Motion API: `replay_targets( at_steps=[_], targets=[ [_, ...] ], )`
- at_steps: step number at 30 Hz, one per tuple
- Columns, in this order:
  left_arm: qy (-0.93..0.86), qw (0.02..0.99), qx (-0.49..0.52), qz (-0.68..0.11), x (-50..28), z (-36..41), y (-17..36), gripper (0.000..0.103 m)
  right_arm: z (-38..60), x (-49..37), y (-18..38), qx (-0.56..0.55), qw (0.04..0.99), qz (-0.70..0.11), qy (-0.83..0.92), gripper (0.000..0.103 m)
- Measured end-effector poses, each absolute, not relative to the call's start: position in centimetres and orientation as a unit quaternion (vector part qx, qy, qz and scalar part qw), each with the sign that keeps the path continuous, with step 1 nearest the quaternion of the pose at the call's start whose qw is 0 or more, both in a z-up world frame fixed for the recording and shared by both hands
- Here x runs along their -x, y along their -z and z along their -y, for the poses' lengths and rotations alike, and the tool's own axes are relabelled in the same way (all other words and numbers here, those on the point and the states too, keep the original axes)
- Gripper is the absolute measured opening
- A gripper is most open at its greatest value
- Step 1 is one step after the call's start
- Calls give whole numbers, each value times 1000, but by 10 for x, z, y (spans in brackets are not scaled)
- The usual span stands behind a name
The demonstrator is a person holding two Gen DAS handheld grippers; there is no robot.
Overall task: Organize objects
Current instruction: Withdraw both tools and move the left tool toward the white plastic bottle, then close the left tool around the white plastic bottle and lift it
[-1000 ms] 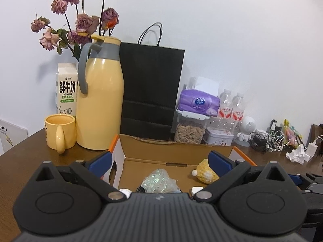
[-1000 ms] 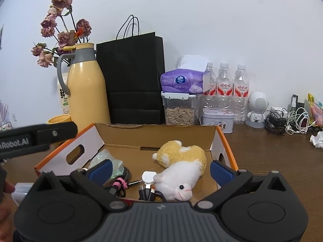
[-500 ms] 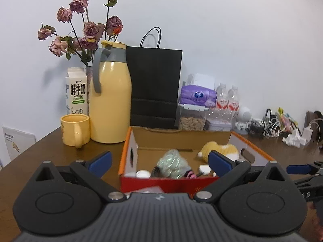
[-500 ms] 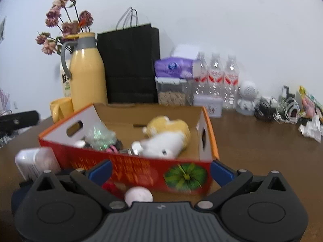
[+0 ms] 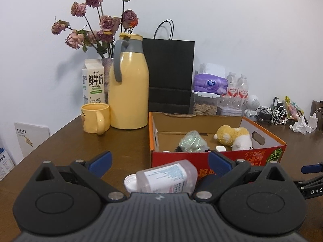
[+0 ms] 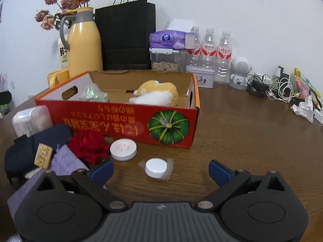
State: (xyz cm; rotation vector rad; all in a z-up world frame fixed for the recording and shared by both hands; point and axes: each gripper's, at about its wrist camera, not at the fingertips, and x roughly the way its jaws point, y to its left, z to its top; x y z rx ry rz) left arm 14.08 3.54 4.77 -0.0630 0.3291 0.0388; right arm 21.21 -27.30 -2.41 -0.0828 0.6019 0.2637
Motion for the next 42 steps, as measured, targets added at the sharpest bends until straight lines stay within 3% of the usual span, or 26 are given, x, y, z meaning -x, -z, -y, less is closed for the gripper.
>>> replay_targets(
  at_steps=[9,11,14,21,23,27,42],
  targets=[
    [-24,984,43,-171,-133,-46,-45,103,289,-218,25,-3,947,-302,-115,63],
    [-25,984,44,-171,-132,-47,-45,103,291,-223,26,-15,946,-305,-114,49],
    [-23,984,45,-171,-130,-47,-45,103,295,-230,29,-29,942,-316,-111,36],
    [-23,984,47,-172,-129,-47,-44,103,298,-242,34,-68,933,-330,-127,22],
    [-24,983,49,-173,-128,-47,-44,103,295,-241,33,-68,932,-328,-137,12],
    [-27,983,50,-177,-128,-48,-43,103,292,-236,32,-62,936,-319,-134,5],
    [-22,976,53,-211,-139,-38,-36,103,298,-200,9,-74,963,-216,-141,4]
  ],
)
